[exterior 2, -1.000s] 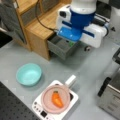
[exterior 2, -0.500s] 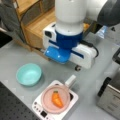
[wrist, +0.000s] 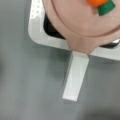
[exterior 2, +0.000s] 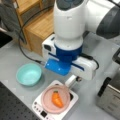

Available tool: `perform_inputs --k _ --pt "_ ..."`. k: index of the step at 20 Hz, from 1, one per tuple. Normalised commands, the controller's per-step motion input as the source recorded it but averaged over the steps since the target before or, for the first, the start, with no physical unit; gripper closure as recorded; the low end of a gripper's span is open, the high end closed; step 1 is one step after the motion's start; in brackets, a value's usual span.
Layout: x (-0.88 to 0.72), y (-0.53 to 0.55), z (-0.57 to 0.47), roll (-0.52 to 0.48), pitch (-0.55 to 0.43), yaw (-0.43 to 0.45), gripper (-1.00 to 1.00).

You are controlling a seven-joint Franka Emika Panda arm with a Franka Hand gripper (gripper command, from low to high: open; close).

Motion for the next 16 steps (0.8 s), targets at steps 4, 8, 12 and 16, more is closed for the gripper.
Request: perform_inputs --k 4,8,12,16 --pt "0.46 0.04 -0.06 -0.111 0.099 0.102 -1.0" --pt "0.42 0.0 0.06 -0.146 0.117 0.14 -1.0" --pt "0.44 0.02 -0.01 -0.152 0.083 0.136 -1.0" --pt "0.44 0.04 -0.07 -0.162 0.06 0.128 -1.0"
